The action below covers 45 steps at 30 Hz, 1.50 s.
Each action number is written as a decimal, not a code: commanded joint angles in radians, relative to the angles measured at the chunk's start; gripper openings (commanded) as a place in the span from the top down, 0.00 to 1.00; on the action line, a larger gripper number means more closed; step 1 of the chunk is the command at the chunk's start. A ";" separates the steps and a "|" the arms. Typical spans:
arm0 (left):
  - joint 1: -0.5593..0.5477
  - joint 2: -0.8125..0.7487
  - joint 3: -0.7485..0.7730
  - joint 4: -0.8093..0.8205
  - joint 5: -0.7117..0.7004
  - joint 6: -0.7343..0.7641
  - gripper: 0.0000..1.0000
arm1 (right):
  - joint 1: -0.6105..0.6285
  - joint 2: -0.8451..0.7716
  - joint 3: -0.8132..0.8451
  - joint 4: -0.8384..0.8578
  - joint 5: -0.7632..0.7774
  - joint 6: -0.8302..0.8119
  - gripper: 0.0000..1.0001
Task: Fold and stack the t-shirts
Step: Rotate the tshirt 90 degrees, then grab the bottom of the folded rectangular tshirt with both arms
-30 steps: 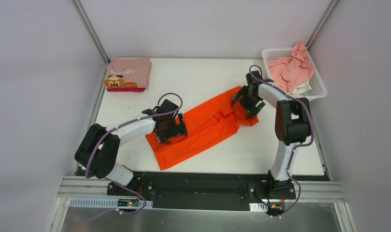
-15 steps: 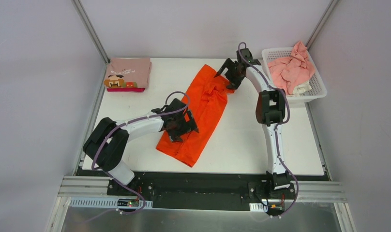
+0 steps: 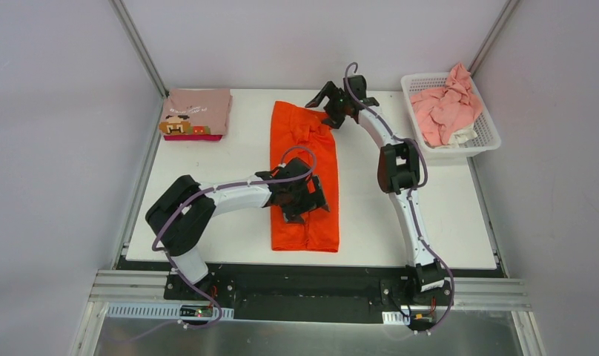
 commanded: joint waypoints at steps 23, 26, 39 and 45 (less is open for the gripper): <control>-0.025 -0.435 0.028 -0.316 -0.148 0.248 0.01 | 0.036 -0.818 -0.473 -0.268 0.327 -0.340 0.01; -0.026 -0.554 -0.062 -0.380 -0.185 0.233 0.01 | 0.040 -1.029 -0.815 -0.304 0.328 -0.226 0.01; -0.030 -0.505 -0.235 -0.453 -0.173 0.178 0.13 | 0.333 -1.721 -1.829 -0.029 0.197 0.079 0.01; -0.030 -0.464 -0.271 -0.395 -0.169 0.163 0.27 | 0.443 -1.737 -1.917 -0.070 0.310 0.156 0.03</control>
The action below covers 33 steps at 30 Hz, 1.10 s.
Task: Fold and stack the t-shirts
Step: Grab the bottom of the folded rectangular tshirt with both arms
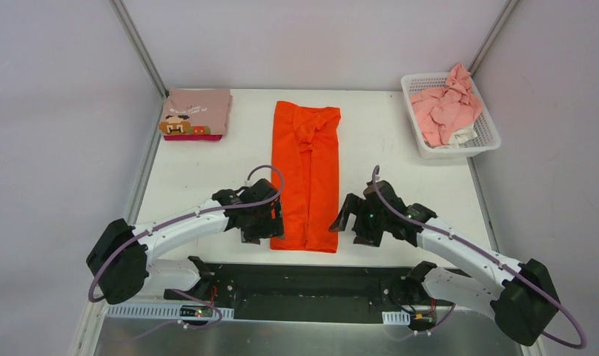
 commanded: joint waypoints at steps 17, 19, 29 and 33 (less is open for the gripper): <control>-0.011 0.145 -0.096 0.136 -0.025 -0.047 0.81 | 0.138 0.129 -0.082 0.118 0.109 0.184 0.26; -0.011 0.148 -0.102 0.150 -0.014 -0.047 0.92 | 0.167 0.151 -0.077 0.127 0.114 0.206 0.28; -0.011 0.130 -0.135 0.170 -0.010 -0.055 1.00 | 0.236 0.238 -0.063 0.178 0.196 0.292 0.41; -0.011 0.108 -0.147 0.169 -0.018 -0.057 1.00 | 0.253 0.264 -0.025 0.058 0.306 0.297 0.50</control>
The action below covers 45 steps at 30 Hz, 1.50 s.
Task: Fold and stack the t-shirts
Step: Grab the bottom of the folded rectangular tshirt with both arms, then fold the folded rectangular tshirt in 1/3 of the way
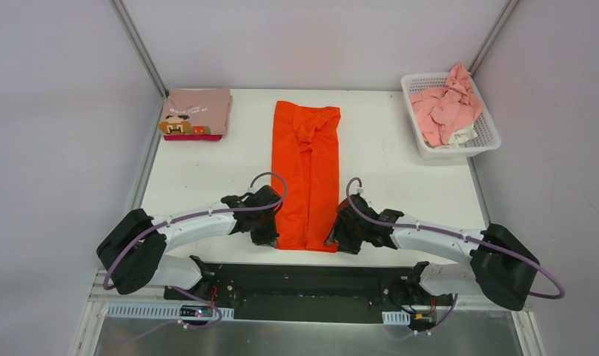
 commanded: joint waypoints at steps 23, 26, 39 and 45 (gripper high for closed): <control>-0.013 -0.344 -0.174 -0.075 0.137 0.008 1.00 | 0.130 -0.167 -0.091 0.004 -0.076 0.065 1.00; -0.013 -0.407 -0.144 -0.075 0.121 0.016 1.00 | 0.131 -0.167 -0.048 0.009 -0.063 0.057 1.00; 0.004 -0.271 0.112 -0.097 -0.127 0.104 1.00 | 0.074 -0.092 0.250 -0.207 0.183 -0.079 1.00; 0.102 -0.166 0.264 -0.103 -0.181 0.159 1.00 | -0.036 -0.011 0.358 -0.191 0.193 -0.189 1.00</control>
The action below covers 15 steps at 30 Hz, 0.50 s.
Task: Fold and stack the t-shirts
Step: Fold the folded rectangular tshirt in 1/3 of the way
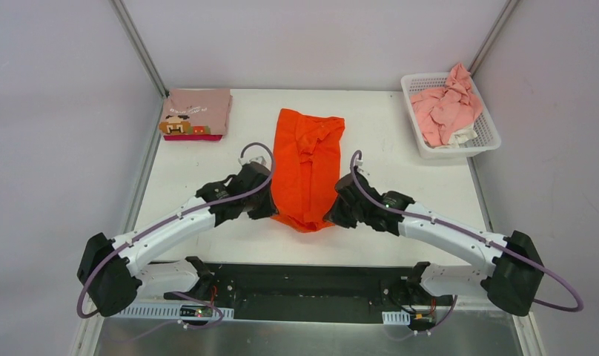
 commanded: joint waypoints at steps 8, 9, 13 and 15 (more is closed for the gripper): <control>0.183 0.236 0.277 -0.009 -0.067 0.136 1.00 | -0.212 0.174 0.226 0.051 0.003 -0.175 1.00; 0.193 0.257 0.297 -0.009 -0.062 0.145 1.00 | -0.228 0.192 0.244 0.052 -0.006 -0.184 1.00; 0.232 0.339 0.369 -0.006 -0.054 0.175 1.00 | -0.289 0.265 0.303 0.062 -0.058 -0.210 1.00; 0.255 0.379 0.401 -0.003 -0.041 0.187 1.00 | -0.313 0.296 0.328 0.069 -0.076 -0.216 1.00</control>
